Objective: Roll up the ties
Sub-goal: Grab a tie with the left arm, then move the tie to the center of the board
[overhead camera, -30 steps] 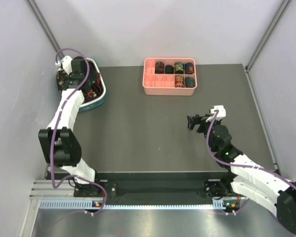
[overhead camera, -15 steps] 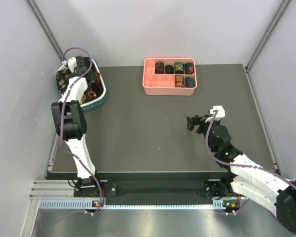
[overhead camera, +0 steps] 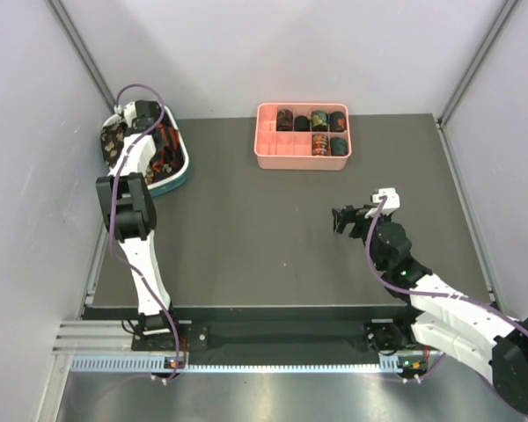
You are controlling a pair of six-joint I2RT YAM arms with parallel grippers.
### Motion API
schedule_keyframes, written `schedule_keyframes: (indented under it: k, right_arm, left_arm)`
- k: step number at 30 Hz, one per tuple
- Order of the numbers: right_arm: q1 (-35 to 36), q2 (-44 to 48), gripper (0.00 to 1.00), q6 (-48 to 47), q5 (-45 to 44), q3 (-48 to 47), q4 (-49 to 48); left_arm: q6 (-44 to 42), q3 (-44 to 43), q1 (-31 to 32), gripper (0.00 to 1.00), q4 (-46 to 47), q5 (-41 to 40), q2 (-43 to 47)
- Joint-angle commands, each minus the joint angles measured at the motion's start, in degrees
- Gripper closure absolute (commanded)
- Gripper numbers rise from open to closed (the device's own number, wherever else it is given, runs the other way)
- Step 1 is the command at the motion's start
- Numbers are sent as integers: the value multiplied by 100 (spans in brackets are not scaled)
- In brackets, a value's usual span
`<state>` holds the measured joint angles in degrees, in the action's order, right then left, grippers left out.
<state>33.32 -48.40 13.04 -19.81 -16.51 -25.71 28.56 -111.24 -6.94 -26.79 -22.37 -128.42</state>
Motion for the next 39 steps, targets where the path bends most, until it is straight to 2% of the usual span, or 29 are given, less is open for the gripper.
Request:
schedule_keyframes:
  k: [1, 17, 24, 27, 31, 36, 39]
  right_arm:
    - [-1, 15, 5, -47, 30, -28, -294]
    - [-1, -55, 6, -82, 92, -36, -311]
    - [-1, -55, 7, -73, 144, -45, -320]
    - [-1, -73, 7, -82, 171, -54, -329]
    - [-1, -90, 7, -117, 188, -63, -311]
    - [-10, -64, 8, -135, 180, -63, -303]
    - [-10, -38, 8, -161, 162, -54, -294]
  left_arm:
    - [-184, -205, -18, 100, 33, 163, 335]
    - [281, 454, -18, 100, 455, 163, 2214]
    - [624, 805, 0, 100, 674, 611, 3234]
    - [879, 1095, 0, 100, 850, 1022, 3840]
    - [1353, 1192, 52, 100, 850, 2049, 4604]
    - [1766, 894, 307, 100, 806, 3105, 5063]
    - [2189, 850, 675, 100, 850, 3555, 5292]
